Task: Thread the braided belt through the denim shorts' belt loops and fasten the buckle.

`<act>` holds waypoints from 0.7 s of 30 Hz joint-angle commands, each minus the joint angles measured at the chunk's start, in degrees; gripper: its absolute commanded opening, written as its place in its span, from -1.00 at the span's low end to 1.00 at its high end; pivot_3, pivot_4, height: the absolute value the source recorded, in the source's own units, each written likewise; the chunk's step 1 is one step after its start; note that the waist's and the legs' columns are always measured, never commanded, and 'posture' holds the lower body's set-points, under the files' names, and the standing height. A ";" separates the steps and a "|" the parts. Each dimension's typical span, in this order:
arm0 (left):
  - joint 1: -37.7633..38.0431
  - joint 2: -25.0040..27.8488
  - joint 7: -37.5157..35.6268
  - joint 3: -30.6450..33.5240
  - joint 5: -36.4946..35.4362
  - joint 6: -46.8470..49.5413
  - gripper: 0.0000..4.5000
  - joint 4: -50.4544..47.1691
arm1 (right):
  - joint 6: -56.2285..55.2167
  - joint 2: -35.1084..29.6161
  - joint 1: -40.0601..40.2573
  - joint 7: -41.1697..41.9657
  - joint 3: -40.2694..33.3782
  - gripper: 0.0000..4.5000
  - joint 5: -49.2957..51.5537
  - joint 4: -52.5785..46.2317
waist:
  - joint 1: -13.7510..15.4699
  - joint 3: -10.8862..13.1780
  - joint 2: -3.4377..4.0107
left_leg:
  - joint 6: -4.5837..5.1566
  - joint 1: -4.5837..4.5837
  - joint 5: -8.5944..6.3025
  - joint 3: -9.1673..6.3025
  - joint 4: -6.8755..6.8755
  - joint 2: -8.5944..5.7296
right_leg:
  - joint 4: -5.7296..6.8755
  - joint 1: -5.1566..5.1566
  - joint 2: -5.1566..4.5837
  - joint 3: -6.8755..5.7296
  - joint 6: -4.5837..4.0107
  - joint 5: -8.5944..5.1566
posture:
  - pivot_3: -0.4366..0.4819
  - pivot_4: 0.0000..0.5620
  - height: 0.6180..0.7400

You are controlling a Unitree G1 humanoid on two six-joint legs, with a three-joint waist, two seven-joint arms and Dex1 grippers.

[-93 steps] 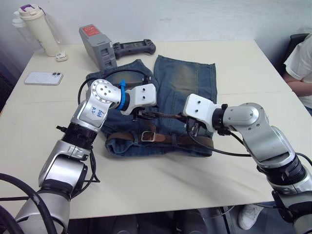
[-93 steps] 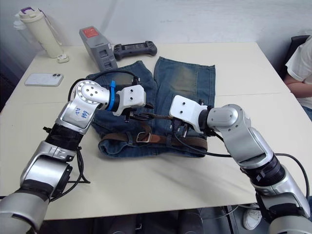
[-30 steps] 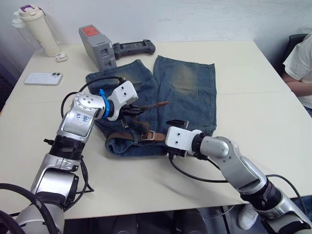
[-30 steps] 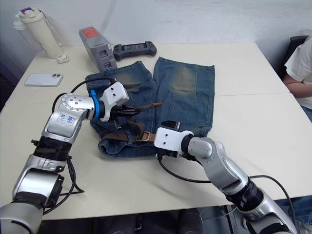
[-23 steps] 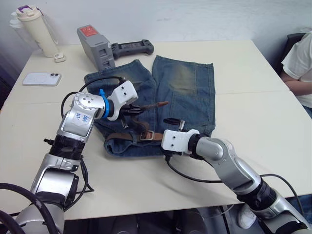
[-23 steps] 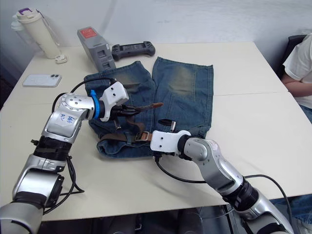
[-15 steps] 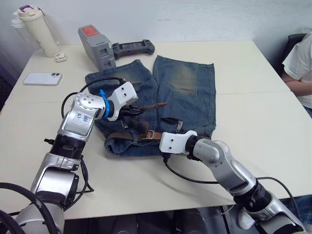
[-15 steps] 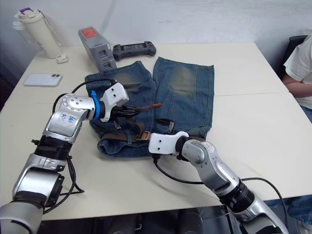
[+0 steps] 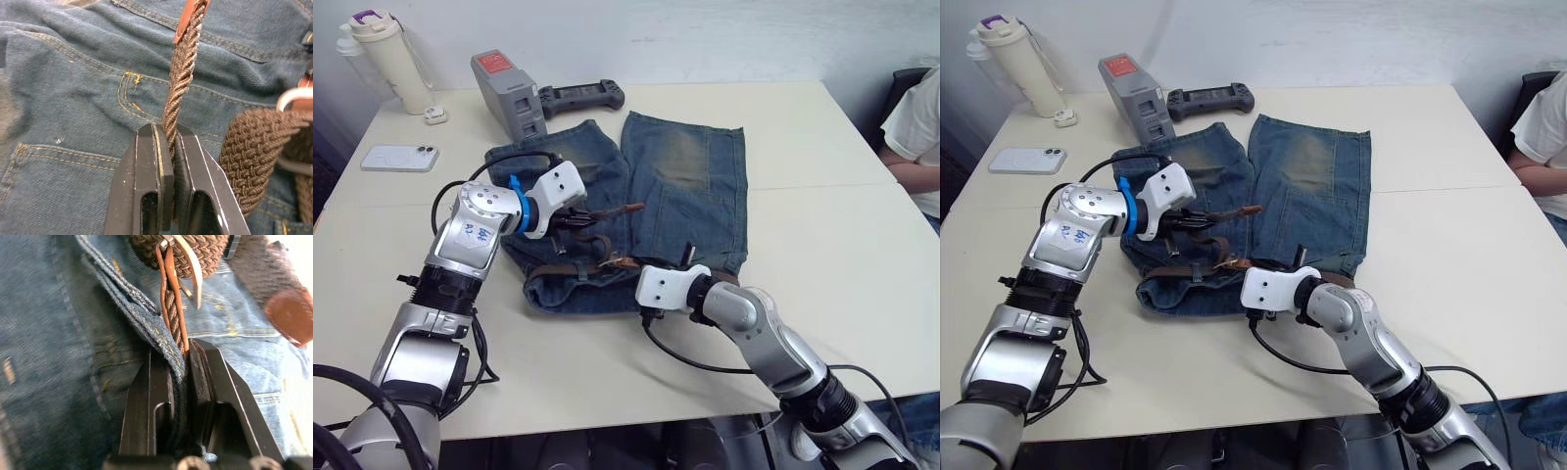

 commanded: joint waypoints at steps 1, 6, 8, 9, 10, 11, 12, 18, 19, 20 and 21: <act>-1.48 0.94 -0.50 0.86 -0.19 -0.46 -1.00 -1.15 | 2.36 2.18 -0.34 -1.68 -3.58 -1.00 0.20 -3.25 | 0.04 0.00 0.00 | 0.00 0.00 0.00 -0.01 0.00 0.00 | 0.01 0.00 0.00 0.00 0.00 0.00 | -0.05 -0.47 -0.25; -0.58 3.98 -3.16 0.83 -0.08 -3.26 -1.00 -2.98 | 5.94 4.81 0.02 -3.67 -6.00 -1.00 -0.32 -2.80 | 0.00 0.00 0.00 | 0.00 -0.06 0.00 0.02 0.05 0.01 | 0.14 -0.12 -0.01 0.02 -0.04 -0.02 | -0.05 -0.47 -0.25; -0.53 4.35 -3.71 1.16 -0.65 -4.21 -1.00 -3.43 | 6.32 4.83 -0.11 -3.42 -5.55 -1.00 -0.51 -2.84 | 0.11 0.00 0.00 | 0.00 -0.09 0.00 0.01 0.07 0.00 | 0.14 -0.14 -0.02 0.01 -0.05 -0.03 | -0.05 -0.47 -0.25; -0.64 4.40 -3.71 1.31 -0.76 -5.06 -1.00 -3.39 | 6.52 4.83 -0.11 -3.30 -5.20 -1.00 -0.67 -2.77 | 0.15 0.00 0.00 | 0.00 -0.10 0.00 0.00 0.08 0.00 | 0.15 -0.13 -0.01 0.01 -0.05 -0.03 | -0.05 -0.47 -0.25; -0.79 4.43 -3.52 1.46 -0.68 -6.23 -1.00 -3.25 | 6.77 4.79 -0.06 -3.09 -4.79 -1.00 -0.84 -2.72 | 0.16 0.00 0.00 | 0.00 -0.12 0.00 -0.01 0.11 0.00 | 0.15 -0.14 -0.02 0.00 -0.05 -0.03 | -0.05 -0.47 -0.25; -0.96 4.42 -3.22 1.59 -0.52 -7.37 -1.00 -3.02 | 6.89 4.82 0.03 -3.06 -4.56 -1.00 -0.96 -2.73 | 0.13 0.00 0.00 | 0.00 -0.18 0.00 -0.03 0.16 0.00 | 0.16 -0.16 -0.02 -0.01 -0.05 -0.03 | -0.05 -0.47 -0.25; -1.18 4.33 -2.82 1.78 -0.41 -8.56 -1.00 -2.71 | 6.95 4.84 0.12 -3.08 -4.40 -1.00 -1.05 -2.79 | 0.12 -0.01 0.00 | 0.00 -0.29 0.00 -0.05 0.22 0.00 | 0.20 -0.26 -0.02 -0.01 -0.05 -0.03 | -0.05 -0.47 -0.25; -2.04 4.97 -2.09 0.81 1.91 -20.80 -1.00 -0.35 | 7.68 4.29 0.51 -1.81 -3.24 -1.00 -1.72 -2.90 | 0.09 -0.01 0.00 | 0.00 -0.86 0.00 -0.06 0.56 0.01 | 0.60 -0.88 -0.04 0.01 -0.05 -0.03 | -0.05 -0.47 -0.25; -2.09 5.21 -1.95 0.58 2.55 -22.97 -1.00 0.20 | 7.81 4.25 0.62 -1.68 -3.13 -1.00 -1.81 -2.96 | 0.08 -0.01 0.00 | 0.00 -0.86 0.00 -0.06 0.58 0.01 | 0.61 -0.88 -0.04 0.01 -0.05 -0.03 | -0.05 -0.47 -0.25; -2.14 5.28 -1.87 0.54 2.91 -24.43 -1.00 0.67 | 7.90 4.23 0.68 -1.63 -3.08 -1.00 -1.87 -3.01 | 0.06 -0.01 0.00 | 0.00 -0.86 0.00 -0.06 0.59 0.02 | 0.62 -0.88 -0.04 0.01 -0.05 -0.03 | -0.05 -0.47 -0.25; -2.22 5.30 -1.76 0.62 3.20 -25.46 -1.00 1.19 | 7.97 4.23 0.75 -1.57 -3.05 -1.00 -1.91 -3.08 | 0.05 -0.01 0.00 | 0.00 -0.85 0.00 -0.05 0.60 0.01 | 0.63 -0.88 -0.05 0.02 -0.05 -0.03 | -0.05 -0.47 -0.25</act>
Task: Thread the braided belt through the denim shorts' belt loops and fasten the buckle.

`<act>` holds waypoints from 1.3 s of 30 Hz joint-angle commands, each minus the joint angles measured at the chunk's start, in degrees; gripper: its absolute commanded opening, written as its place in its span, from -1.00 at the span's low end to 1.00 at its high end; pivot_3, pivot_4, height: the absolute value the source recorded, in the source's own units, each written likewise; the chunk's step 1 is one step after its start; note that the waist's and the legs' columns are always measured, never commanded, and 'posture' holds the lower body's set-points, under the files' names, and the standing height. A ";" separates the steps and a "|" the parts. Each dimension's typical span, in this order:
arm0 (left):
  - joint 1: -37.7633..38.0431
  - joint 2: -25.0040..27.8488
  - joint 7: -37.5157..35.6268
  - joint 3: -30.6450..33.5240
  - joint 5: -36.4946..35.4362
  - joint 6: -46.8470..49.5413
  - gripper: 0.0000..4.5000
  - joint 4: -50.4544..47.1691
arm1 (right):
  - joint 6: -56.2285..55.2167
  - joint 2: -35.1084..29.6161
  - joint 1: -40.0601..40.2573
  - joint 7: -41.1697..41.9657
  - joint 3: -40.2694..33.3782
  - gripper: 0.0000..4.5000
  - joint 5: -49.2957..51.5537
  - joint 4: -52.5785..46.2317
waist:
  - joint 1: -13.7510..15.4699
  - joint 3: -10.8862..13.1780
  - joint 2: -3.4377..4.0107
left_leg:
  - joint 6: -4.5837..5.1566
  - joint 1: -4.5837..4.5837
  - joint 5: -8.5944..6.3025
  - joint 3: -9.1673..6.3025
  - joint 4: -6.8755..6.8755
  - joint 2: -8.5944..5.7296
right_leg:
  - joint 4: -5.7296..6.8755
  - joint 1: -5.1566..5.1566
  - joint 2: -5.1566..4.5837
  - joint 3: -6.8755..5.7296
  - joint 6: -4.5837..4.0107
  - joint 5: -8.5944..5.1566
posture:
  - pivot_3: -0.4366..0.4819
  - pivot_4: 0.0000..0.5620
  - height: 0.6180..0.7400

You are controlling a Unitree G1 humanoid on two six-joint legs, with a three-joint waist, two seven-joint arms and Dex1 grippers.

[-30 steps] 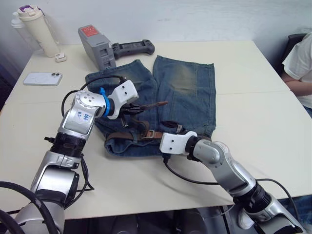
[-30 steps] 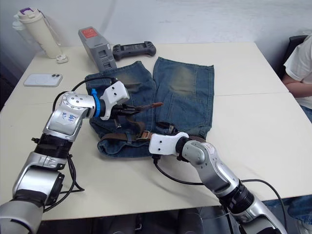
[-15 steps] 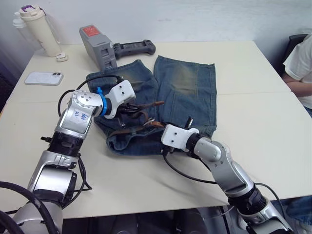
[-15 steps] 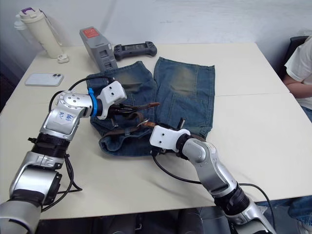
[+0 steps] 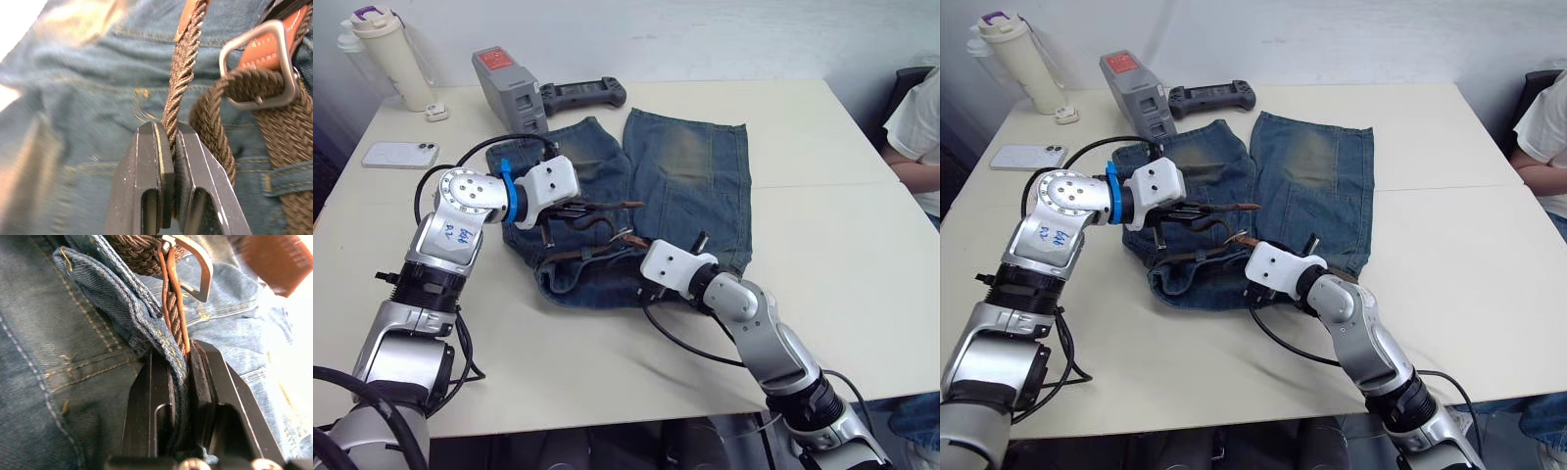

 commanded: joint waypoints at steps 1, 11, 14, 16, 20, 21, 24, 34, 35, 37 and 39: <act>-1.53 0.85 0.63 0.73 1.29 -4.64 -1.00 1.53 | 0.27 -0.43 0.40 0.00 -0.07 -1.00 -1.16 -2.09 | -0.01 0.00 0.00 | 0.00 0.00 0.00 0.00 0.00 0.00 | 0.01 0.00 0.00 0.00 0.00 0.00 | -0.05 -0.47 -0.25; -2.14 3.69 1.54 -1.29 7.87 -17.11 -1.00 6.87 | 0.19 -0.80 0.38 0.89 -0.11 -1.00 -1.81 -2.08 | 0.04 0.00 0.00 | 0.00 -0.04 0.00 0.00 0.04 0.01 | 0.06 -0.04 0.00 -0.01 0.00 0.00 | -0.05 -0.47 -0.25; -2.62 3.67 1.46 -1.03 7.97 -21.04 -1.00 8.16 | 0.18 -0.83 0.40 1.09 -0.12 -1.00 -1.91 -2.05 | 0.02 0.00 0.00 | 0.01 -0.05 -0.01 0.00 0.08 0.01 | 0.06 -0.03 -0.01 -0.01 0.00 0.00 | -0.05 -0.47 -0.25; -2.96 3.55 1.22 -0.79 7.74 -22.52 -1.00 8.96 | 0.12 -0.85 0.39 1.18 -0.09 -1.00 -1.99 -1.98 | -0.02 0.00 0.00 | 0.01 -0.05 -0.01 0.00 0.08 0.01 | 0.07 -0.04 -0.01 -0.01 0.00 0.00 | -0.05 -0.47 -0.25; -3.80 3.50 -0.20 -0.83 6.98 -25.26 -1.00 10.08 | -0.01 -1.08 0.33 1.52 0.10 -1.00 -2.16 -1.90 | -0.01 0.00 0.00 | 0.01 -0.06 -0.01 0.00 0.08 0.01 | 0.07 -0.04 -0.01 -0.01 0.00 0.00 | -0.05 -0.47 -0.25; -3.93 3.50 -0.49 -0.85 6.89 -25.74 -1.00 10.32 | -0.04 -1.14 0.32 1.59 0.16 -1.00 -2.22 -1.89 | -0.02 0.00 0.00 | 0.01 -0.05 -0.01 0.01 0.08 0.01 | 0.07 -0.04 -0.01 -0.01 0.00 0.00 | -0.05 -0.47 -0.25; -4.37 4.10 -2.42 -1.07 6.71 -27.29 -1.00 11.15 | -0.15 -1.46 0.28 1.74 0.38 -1.00 -2.64 -1.85 | -0.04 0.00 0.00 | 0.01 -0.06 -0.01 0.01 0.08 0.01 | 0.08 -0.05 0.00 -0.01 0.00 0.00 | -0.05 -0.47 -0.25; -5.80 5.28 -7.88 -1.49 7.41 -29.39 -1.00 11.25 | -0.91 -2.19 -0.44 1.69 0.55 -1.00 -4.41 -1.68 | 0.04 0.00 0.00 | 0.01 -0.08 -0.01 0.01 0.10 0.02 | 0.09 -0.05 0.00 -0.02 0.00 0.00 | -0.05 -0.47 -0.25; -6.01 5.31 -7.96 -1.68 7.55 -29.42 -1.00 11.43 | -0.97 -2.18 -0.46 1.70 0.55 -1.00 -4.47 -1.66 | 0.03 0.00 0.00 | 0.01 -0.09 -0.01 0.00 0.11 0.01 | 0.09 -0.06 -0.01 -0.03 0.00 0.00 | -0.05 -0.47 -0.25; -6.59 5.31 -7.91 -2.30 8.26 -29.77 -1.00 11.94 | -1.31 -2.37 -0.69 1.68 0.73 -1.00 -4.89 -1.54 | -0.01 0.00 0.00 | 0.02 -0.09 -0.01 0.00 0.12 0.01 | 0.09 -0.06 -0.01 -0.02 0.00 0.00 | -0.05 -0.47 -0.25; -7.19 5.20 -7.70 -2.93 9.09 -30.35 -1.00 12.54 | -1.87 -2.58 -1.14 1.52 0.87 -1.00 -5.47 -1.47 | -0.06 0.00 0.00 | 0.02 -0.08 -0.01 0.00 0.11 0.02 | 0.09 -0.06 0.00 -0.02 0.00 0.00 | -0.05 -0.47 -0.25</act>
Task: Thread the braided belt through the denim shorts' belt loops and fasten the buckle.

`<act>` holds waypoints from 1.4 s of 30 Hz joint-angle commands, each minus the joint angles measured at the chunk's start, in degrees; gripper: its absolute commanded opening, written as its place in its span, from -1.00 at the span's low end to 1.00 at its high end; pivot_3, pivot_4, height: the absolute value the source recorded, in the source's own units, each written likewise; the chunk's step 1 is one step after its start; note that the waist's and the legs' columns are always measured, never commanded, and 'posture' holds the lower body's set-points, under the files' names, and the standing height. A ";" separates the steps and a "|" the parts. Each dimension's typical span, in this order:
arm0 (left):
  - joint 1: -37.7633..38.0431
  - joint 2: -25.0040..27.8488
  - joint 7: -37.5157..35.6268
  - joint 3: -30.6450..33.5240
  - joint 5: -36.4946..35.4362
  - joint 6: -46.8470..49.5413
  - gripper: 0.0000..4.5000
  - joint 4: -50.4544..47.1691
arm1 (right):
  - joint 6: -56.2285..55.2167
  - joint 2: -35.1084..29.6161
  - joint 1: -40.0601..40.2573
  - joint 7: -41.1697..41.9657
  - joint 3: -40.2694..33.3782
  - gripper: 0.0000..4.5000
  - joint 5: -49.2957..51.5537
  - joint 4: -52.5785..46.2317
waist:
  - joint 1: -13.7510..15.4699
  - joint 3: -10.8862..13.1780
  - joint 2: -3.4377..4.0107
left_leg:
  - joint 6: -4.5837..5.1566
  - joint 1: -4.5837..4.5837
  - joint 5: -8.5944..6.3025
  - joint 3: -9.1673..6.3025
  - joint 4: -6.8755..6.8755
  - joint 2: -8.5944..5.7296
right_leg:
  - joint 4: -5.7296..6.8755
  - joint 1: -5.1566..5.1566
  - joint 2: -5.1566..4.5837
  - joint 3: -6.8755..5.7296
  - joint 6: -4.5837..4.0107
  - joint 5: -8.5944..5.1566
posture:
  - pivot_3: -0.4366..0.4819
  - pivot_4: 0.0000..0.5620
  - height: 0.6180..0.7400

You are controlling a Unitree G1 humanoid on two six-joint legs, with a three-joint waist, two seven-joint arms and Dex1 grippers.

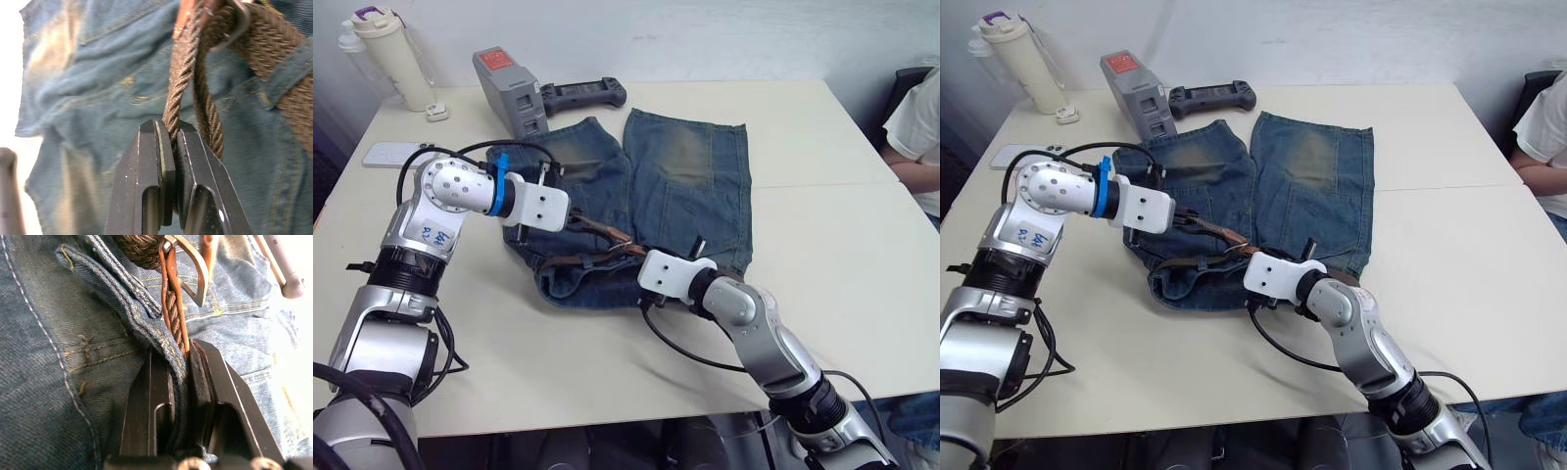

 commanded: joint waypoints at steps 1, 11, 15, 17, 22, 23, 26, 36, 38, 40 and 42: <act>-1.79 0.86 0.21 -0.50 1.58 -1.55 -1.00 0.75 | -0.92 -1.06 -1.12 -0.27 -0.53 -1.00 -2.12 -1.26 | -0.05 0.00 0.00 | 0.00 0.00 0.00 0.00 0.00 0.00 | 0.00 0.00 0.00 0.00 0.00 0.00 | -0.05 -0.47 -0.25; -4.81 1.07 0.84 -2.13 4.39 -4.36 -1.00 4.24 | -3.06 -2.11 -1.44 0.39 -0.41 -1.00 -4.13 -1.02 | 0.01 0.00 0.00 | 0.00 -0.06 0.00 0.00 0.02 0.00 | 0.01 -0.05 0.00 0.00 0.00 0.00 | -0.05 -0.47 -0.25; -5.28 0.95 1.12 -2.21 4.57 -5.05 -1.00 4.80 | -3.34 -2.04 -1.33 0.56 -0.45 -1.00 -4.40 -1.04 | -0.01 0.00 0.00 | 0.00 -0.06 0.00 0.00 0.02 0.00 | 0.01 -0.05 0.00 0.00 0.00 0.00 | -0.05 -0.47 -0.25; -5.46 0.91 1.26 -2.27 4.69 -5.45 -1.00 5.00 | -3.49 -2.03 -1.38 0.62 -0.47 -1.00 -4.48 -0.92 | 0.00 0.00 0.00 | 0.00 -0.06 0.00 0.00 0.03 0.00 | 0.01 -0.05 0.00 0.00 0.00 0.00 | -0.05 -0.47 -0.25; -5.35 -0.05 1.62 -2.21 4.15 -5.25 -1.00 4.14 | -3.85 -1.83 -1.50 1.12 -0.57 -1.00 -4.60 -0.91 | -0.01 0.00 0.00 | 0.00 -0.06 0.00 0.00 0.03 0.00 | 0.01 -0.05 0.00 0.00 0.00 0.00 | -0.05 -0.47 -0.25; -5.20 -0.28 1.49 -2.27 3.98 -5.04 -1.00 3.85 | -3.89 -1.75 -1.57 1.23 -0.58 -1.00 -4.63 -0.87 | 0.00 0.00 0.00 | 0.00 -0.06 0.00 0.00 0.03 0.00 | 0.02 -0.05 0.00 0.00 0.00 0.00 | -0.05 -0.47 -0.25; -4.47 -0.81 1.09 -2.27 3.44 -4.29 -1.00 2.71 | -3.81 -1.56 -1.70 1.46 -0.57 -1.00 -4.78 -0.96 | -0.01 0.00 0.00 | 0.00 -0.06 0.00 0.00 0.03 0.00 | 0.02 -0.05 0.00 0.00 0.00 0.00 | -0.05 -0.47 -0.25; -0.98 -1.11 -0.83 -2.21 2.07 -0.14 -1.00 -2.83 | -1.26 -0.02 -1.77 0.97 -2.29 -1.00 -3.98 -1.43 | -0.05 0.00 0.00 | 0.00 -0.06 0.00 0.00 0.03 0.01 | 0.03 -0.05 0.00 0.00 0.00 0.00 | -0.05 -0.47 -0.25; 0.04 -0.99 -1.02 -2.06 1.96 1.01 -1.00 -4.13 | -0.69 0.49 -1.80 0.86 -2.84 -1.00 -3.49 -1.66 | 0.00 0.00 0.00 | 0.00 -0.06 0.00 -0.01 0.05 0.01 | 0.04 -0.05 0.00 0.00 0.00 0.00 | -0.05 -0.47 -0.25; 1.25 -1.11 -1.30 -1.91 1.56 2.63 -1.00 -5.79 | -0.10 0.72 -2.02 1.05 -3.03 -1.00 -3.41 -1.86 | 0.01 0.00 0.00 | 0.00 -0.06 0.00 -0.01 0.06 0.01 | 0.05 -0.04 -0.01 0.00 0.00 0.00 | -0.05 -0.47 -0.25; 2.35 -1.70 -1.35 -1.77 0.96 4.83 -1.00 -7.69 | 0.35 0.88 -2.09 1.17 -3.28 -1.00 -3.05 -2.06 | 0.04 0.00 0.00 | 0.00 -0.07 0.00 -0.01 0.07 0.01 | 0.05 -0.04 0.00 0.00 0.00 0.00 | -0.05 -0.47 -0.25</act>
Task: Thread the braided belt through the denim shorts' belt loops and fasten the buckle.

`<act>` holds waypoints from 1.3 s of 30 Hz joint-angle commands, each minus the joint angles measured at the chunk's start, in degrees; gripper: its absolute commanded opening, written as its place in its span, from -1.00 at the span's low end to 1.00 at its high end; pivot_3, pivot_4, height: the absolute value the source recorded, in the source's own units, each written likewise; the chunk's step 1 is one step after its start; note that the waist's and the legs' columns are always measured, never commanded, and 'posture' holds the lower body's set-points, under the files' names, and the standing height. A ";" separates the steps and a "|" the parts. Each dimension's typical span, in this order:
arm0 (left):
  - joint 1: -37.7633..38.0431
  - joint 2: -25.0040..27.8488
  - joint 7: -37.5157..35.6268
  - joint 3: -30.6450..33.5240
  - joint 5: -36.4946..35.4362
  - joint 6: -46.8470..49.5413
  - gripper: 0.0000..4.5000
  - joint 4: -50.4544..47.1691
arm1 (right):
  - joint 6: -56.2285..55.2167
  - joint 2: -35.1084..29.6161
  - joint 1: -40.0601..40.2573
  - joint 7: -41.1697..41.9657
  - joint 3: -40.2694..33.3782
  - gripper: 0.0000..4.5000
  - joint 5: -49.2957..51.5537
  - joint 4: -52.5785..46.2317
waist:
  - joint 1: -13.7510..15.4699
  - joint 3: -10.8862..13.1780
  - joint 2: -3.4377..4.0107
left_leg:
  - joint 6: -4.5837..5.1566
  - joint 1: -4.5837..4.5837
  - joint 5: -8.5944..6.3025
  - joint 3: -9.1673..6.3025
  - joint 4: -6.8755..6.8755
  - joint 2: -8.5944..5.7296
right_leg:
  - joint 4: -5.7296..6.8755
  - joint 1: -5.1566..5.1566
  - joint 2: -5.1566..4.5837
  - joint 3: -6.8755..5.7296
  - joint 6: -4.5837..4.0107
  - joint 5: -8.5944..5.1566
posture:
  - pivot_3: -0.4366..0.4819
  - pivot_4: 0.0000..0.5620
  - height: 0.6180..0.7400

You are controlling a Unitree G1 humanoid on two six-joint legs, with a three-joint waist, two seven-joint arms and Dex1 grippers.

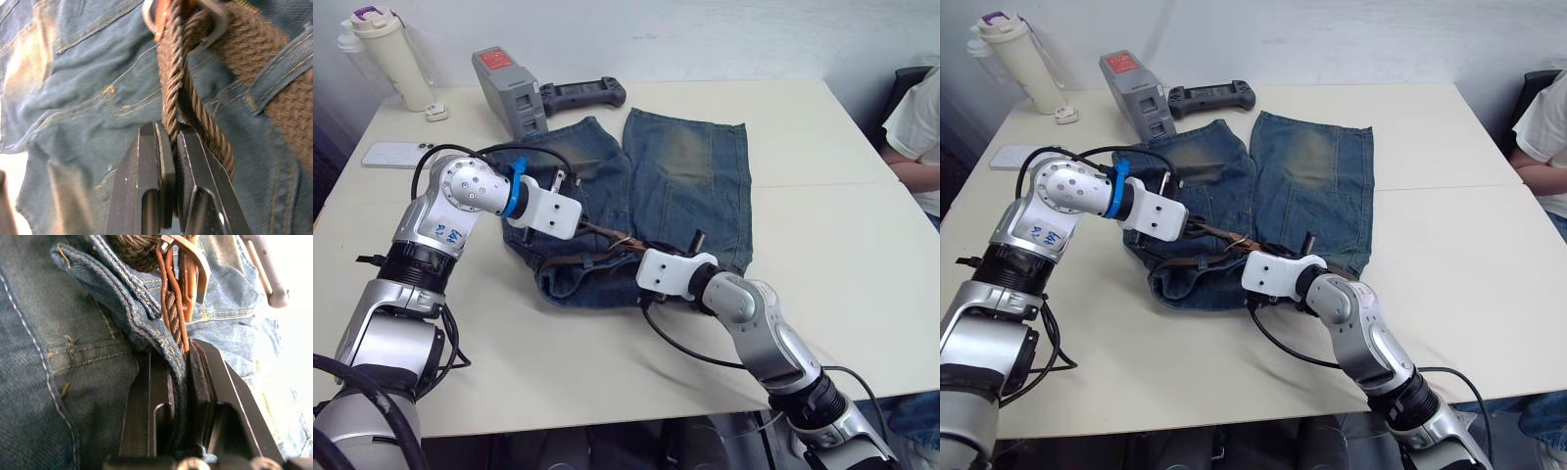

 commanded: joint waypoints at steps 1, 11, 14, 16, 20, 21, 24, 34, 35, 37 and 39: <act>1.11 -0.67 -0.27 1.10 -2.42 3.29 -1.00 -4.68 | 0.97 0.35 -1.11 -0.46 -2.82 -1.00 0.47 -2.21 | -0.01 0.00 0.00 | 0.00 0.00 0.00 0.00 0.00 0.00 | 0.00 0.00 0.00 0.00 0.00 0.00 | -0.05 -0.47 -0.25; 6.89 -4.35 -1.10 1.75 -6.40 18.24 -1.00 -15.37 | 1.94 1.36 -0.91 -0.76 -2.97 -1.00 1.62 -2.65 | 0.03 0.00 0.00 | 0.00 0.00 0.00 -0.01 0.03 0.00 | 0.02 0.01 -0.01 0.00 0.00 0.00 | -0.05 -0.47 -0.25; 8.38 -5.48 -1.35 1.65 -7.01 22.52 -1.00 -18.57 | 1.87 1.53 -0.96 -0.48 -2.85 -1.00 1.61 -2.72 | 0.01 -0.01 0.01 | 0.00 0.00 0.00 -0.01 0.03 0.00 | 0.03 0.00 0.00 0.00 0.00 0.00 | -0.05 -0.47 -0.25; 8.91 -6.21 -1.03 1.61 -6.88 24.69 -1.00 -20.05 | 1.77 1.56 -0.97 -0.26 -2.74 -1.00 1.64 -2.74 | 0.03 -0.01 0.01 | 0.00 0.00 0.00 -0.01 0.03 0.00 | 0.03 0.01 -0.01 0.01 0.00 0.00 | -0.05 -0.47 -0.25; 8.51 -8.03 2.55 1.60 -4.72 25.37 -1.00 -20.25 | 1.16 1.53 -0.95 0.76 -2.14 -1.00 2.08 -2.87 | 0.03 -0.01 0.02 | 0.00 0.00 0.00 -0.02 0.03 0.00 | 0.03 0.00 -0.01 0.02 0.00 0.00 | -0.05 -0.47 -0.25; 8.38 -8.18 3.26 1.64 -4.33 25.17 -1.00 -19.85 | 1.01 1.49 -0.88 0.99 -1.93 -1.00 2.11 -2.93 | 0.03 -0.01 0.02 | 0.00 0.00 0.00 -0.01 0.03 0.00 | 0.03 0.01 -0.01 0.01 0.00 0.00 | -0.05 -0.47 -0.25; 7.96 -8.24 5.00 2.16 -3.67 25.01 -1.00 -19.21 | 0.48 1.19 -0.64 1.69 -1.39 -1.00 2.14 -2.92 | -0.01 -0.01 0.02 | 0.00 0.00 0.00 -0.02 0.03 0.00 | 0.03 0.00 -0.01 0.01 0.00 0.00 | -0.05 -0.47 -0.25; 5.42 -6.34 5.05 2.24 -3.84 21.18 -1.00 -16.54 | -1.65 -0.11 -0.60 4.61 -0.17 -1.00 2.85 -2.55 | -0.13 -0.01 0.02 | 0.00 0.01 0.00 0.00 0.01 0.01 | 0.03 0.00 0.00 0.00 -0.01 0.00 | -0.05 -0.47 -0.25; 5.25 -6.30 4.85 1.96 -3.76 20.57 -1.00 -16.30 | -1.91 -0.15 -0.65 4.81 -0.10 -1.00 2.98 -2.52 | -0.12 -0.02 0.03 | 0.00 0.01 0.00 0.00 0.01 0.01 | 0.03 -0.01 0.00 0.01 -0.01 0.00 | -0.05 -0.47 -0.25; 4.98 -6.70 4.59 1.51 -3.80 20.35 -1.00 -16.17 | -2.00 -0.08 -0.58 5.02 -0.11 -1.00 3.07 -2.63 | -0.12 -0.02 0.03 | 0.00 0.02 0.00 0.00 0.00 0.01 | 0.03 0.00 0.00 0.00 -0.01 0.00 | -0.05 -0.47 -0.25; 4.94 -7.38 4.49 1.24 -4.00 21.44 -1.00 -16.31 | -1.80 0.03 -0.50 5.01 -0.23 -1.00 2.97 -2.62 | -0.12 -0.02 0.03 | 0.00 0.02 0.00 0.00 0.00 0.01 | 0.03 -0.01 0.00 0.00 -0.01 -0.01 | -0.05 -0.47 -0.25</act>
